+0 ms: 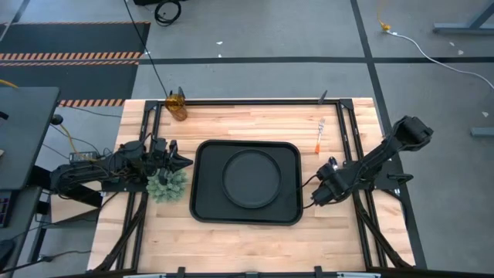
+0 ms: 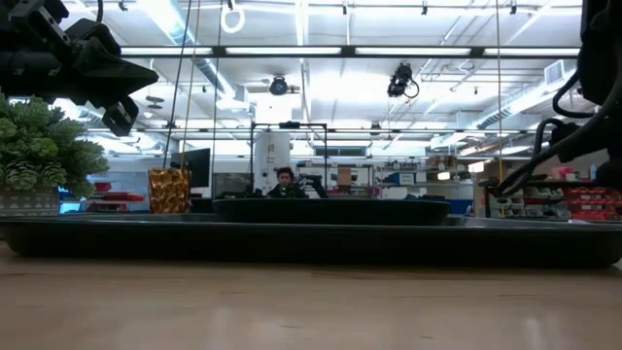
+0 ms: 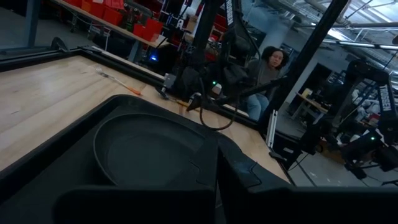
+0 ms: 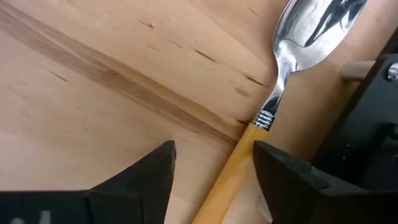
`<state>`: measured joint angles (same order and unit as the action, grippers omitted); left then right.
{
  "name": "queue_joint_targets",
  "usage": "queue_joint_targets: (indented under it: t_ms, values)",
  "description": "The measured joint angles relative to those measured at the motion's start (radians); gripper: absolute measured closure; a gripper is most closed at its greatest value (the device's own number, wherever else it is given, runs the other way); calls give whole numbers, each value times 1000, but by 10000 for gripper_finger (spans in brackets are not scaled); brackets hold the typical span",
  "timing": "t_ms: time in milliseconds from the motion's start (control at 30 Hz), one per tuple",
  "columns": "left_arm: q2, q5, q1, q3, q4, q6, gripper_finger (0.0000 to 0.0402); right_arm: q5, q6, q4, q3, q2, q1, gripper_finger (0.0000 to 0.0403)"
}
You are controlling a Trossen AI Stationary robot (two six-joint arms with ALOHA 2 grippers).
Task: Pick and place plate/cup/fork/spoon on tray
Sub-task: Put the yellow spoon on the black serving tray to the right of the black plate
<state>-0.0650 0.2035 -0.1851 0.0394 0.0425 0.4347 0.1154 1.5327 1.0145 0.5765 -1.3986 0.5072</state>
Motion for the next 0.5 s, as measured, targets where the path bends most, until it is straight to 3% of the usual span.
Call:
queue_joint_targets:
  t_ms: [500]
  values:
    - [0,0,0,0,11,0,390,11,9,18,0,15,0,196]
